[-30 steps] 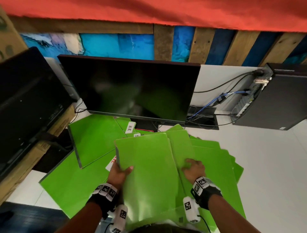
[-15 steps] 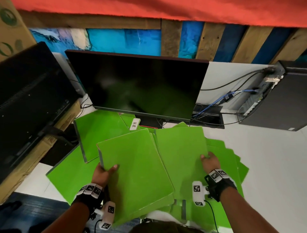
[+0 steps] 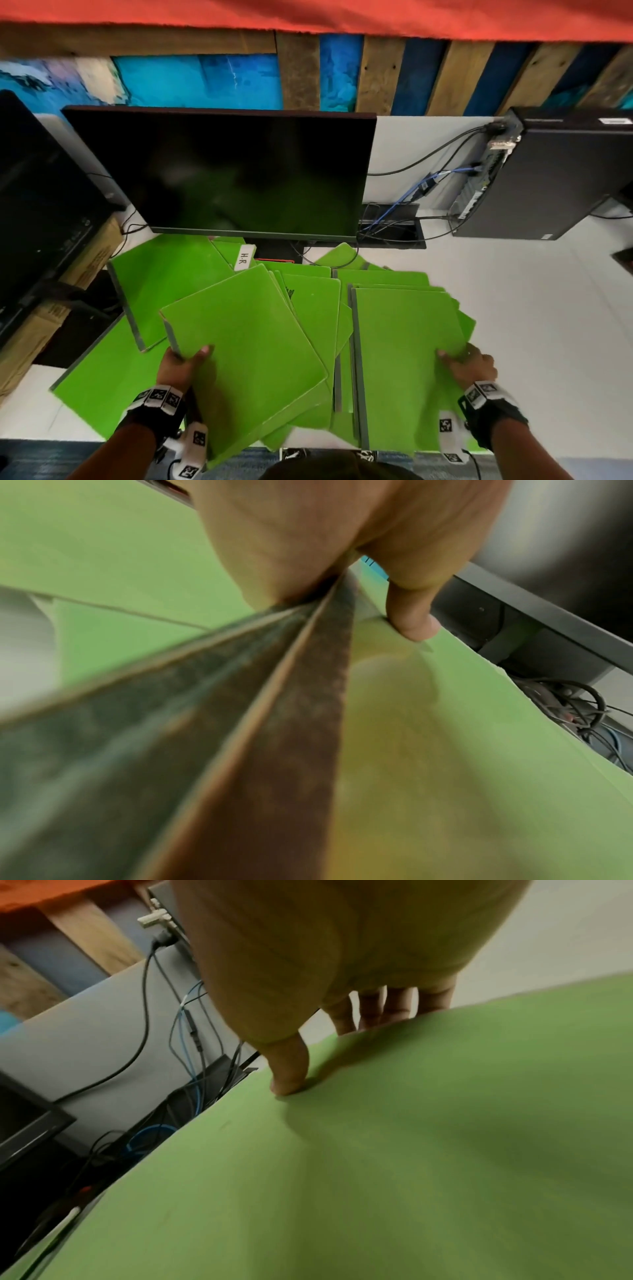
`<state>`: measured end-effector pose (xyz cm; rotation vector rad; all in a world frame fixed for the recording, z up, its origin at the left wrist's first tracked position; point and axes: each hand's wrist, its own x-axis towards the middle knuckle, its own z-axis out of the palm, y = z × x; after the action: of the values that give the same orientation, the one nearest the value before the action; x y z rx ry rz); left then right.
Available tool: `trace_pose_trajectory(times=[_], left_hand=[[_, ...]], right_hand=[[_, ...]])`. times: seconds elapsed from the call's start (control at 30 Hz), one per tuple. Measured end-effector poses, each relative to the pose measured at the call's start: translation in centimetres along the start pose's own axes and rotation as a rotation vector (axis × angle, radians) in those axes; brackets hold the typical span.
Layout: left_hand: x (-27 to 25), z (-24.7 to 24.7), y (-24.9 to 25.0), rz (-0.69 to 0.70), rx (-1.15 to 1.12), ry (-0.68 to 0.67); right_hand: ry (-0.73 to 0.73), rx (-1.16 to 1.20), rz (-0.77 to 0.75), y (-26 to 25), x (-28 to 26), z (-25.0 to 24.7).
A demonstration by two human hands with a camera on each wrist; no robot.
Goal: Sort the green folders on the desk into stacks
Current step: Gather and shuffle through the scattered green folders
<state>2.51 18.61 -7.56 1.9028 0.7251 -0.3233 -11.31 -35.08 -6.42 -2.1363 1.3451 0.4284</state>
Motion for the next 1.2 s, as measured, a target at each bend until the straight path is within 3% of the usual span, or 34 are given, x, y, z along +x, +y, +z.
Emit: trace_pose_trajectory(times=[0.1,0.27,0.4,0.57,0.73,0.9,1.0,1.2], left_hand=[[2.9,-0.1,-2.3,0.003,0.029,0.007],[-0.2,0.6,0.5,0.020,0.073,0.040],[-1.2,0.4,0.4,0.000,0.062,0.067],[-2.4,1.1,2.0,-0.029,-0.032,0.046],[-2.9,0.8,2.0,-0.026,-0.181,0.023],[-3.2,1.5,2.5,0.027,-0.287,-0.006],[-3.4,2.5,3.2,0.064,-0.317,-0.067],[-4.9,7.0,5.8,0.202,-0.284,-0.195]], right_hand=[[0.052,-0.054,0.029,-1.1,-1.1,0.8],[0.025,0.063,0.086,-1.6,-0.6,1.0],[-0.034,0.153,-0.003,-2.8,-0.5,0.0],[0.071,0.262,-0.172,-5.6,-1.6,-3.3],[0.208,0.461,-0.300,-6.5,-2.3,-7.6],[0.234,0.786,-0.188,-3.5,-1.4,-10.5],[0.174,0.871,-0.179,-3.0,-1.6,-9.7],[-0.002,0.633,-0.306,-7.0,-4.1,-1.8]])
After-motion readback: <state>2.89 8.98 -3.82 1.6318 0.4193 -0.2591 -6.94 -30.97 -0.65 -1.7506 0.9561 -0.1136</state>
